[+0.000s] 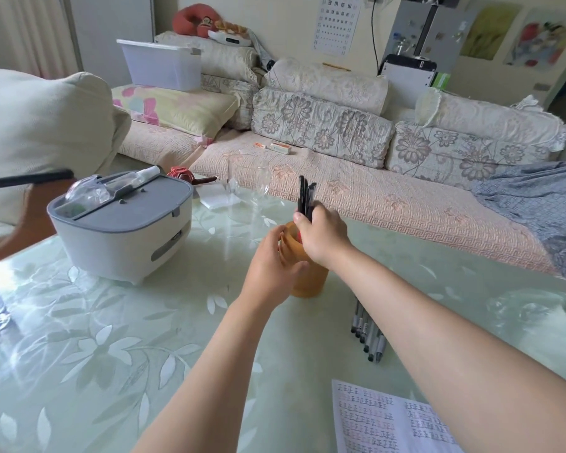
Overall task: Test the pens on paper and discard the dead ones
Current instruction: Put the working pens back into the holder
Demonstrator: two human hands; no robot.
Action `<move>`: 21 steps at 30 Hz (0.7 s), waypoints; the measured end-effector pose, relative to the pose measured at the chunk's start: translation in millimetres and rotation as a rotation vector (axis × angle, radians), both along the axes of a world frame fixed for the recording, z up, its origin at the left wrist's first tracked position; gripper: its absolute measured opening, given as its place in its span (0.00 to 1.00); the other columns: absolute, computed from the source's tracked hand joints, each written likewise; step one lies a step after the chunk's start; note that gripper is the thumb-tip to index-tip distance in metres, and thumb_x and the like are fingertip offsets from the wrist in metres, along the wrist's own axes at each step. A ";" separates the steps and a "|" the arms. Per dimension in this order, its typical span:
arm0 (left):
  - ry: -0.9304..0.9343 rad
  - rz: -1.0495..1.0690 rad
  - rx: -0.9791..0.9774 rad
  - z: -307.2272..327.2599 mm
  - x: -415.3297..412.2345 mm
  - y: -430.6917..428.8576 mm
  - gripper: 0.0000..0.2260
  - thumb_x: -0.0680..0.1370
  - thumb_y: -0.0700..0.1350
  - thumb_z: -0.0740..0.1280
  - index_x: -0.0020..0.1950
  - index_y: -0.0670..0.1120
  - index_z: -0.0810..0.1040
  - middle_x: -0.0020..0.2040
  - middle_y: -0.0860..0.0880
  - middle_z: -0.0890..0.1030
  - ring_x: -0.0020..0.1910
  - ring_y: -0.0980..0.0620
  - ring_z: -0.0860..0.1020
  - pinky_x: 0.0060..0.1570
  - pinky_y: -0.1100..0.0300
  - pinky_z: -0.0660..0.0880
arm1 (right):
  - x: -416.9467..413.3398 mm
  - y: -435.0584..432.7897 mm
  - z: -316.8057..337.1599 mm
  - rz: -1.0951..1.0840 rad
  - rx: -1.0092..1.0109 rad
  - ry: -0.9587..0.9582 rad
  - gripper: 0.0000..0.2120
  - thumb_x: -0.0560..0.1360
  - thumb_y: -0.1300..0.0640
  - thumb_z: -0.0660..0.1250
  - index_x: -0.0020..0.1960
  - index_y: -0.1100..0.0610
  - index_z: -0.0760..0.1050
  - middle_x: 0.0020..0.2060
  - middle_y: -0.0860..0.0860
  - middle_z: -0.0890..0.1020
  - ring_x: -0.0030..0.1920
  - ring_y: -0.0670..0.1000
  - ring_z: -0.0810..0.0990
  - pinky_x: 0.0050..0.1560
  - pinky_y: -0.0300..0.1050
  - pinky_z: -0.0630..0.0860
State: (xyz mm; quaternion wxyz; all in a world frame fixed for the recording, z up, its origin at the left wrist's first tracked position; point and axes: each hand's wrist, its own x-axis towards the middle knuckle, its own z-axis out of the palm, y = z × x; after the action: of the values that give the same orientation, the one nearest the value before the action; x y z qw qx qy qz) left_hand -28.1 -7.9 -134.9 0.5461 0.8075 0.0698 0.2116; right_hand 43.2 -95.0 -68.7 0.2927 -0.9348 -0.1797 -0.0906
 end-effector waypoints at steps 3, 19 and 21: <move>0.004 0.005 -0.007 -0.5 1.2 -1.3 0.36 0.69 0.46 0.76 0.73 0.52 0.64 0.66 0.54 0.74 0.65 0.57 0.72 0.63 0.55 0.72 | 2.5 -7.6 -10.5 -0.002 -0.162 -0.010 0.18 0.80 0.45 0.58 0.64 0.54 0.74 0.66 0.53 0.74 0.69 0.57 0.66 0.70 0.54 0.61; 0.085 -0.080 0.048 8.9 -3.5 -8.2 0.28 0.77 0.39 0.69 0.75 0.46 0.63 0.50 0.66 0.70 0.43 0.79 0.68 0.41 0.84 0.62 | -6.4 -43.6 -15.9 0.149 -0.087 0.066 0.29 0.80 0.43 0.59 0.78 0.51 0.59 0.76 0.49 0.62 0.77 0.53 0.55 0.75 0.51 0.54; 0.095 -0.057 0.047 13.6 -7.0 -10.3 0.29 0.77 0.40 0.68 0.76 0.45 0.61 0.56 0.63 0.72 0.52 0.76 0.68 0.49 0.82 0.63 | -10.1 -50.1 -10.6 0.147 -0.065 0.071 0.30 0.80 0.44 0.60 0.78 0.51 0.58 0.77 0.49 0.61 0.77 0.52 0.55 0.75 0.50 0.54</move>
State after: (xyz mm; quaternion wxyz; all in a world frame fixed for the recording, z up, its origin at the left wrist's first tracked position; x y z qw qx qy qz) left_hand -35.1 -18.1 -121.3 0.5288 0.8310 0.0674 0.1588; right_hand 33.1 -145.0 -79.2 0.2743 -0.9307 -0.2402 -0.0296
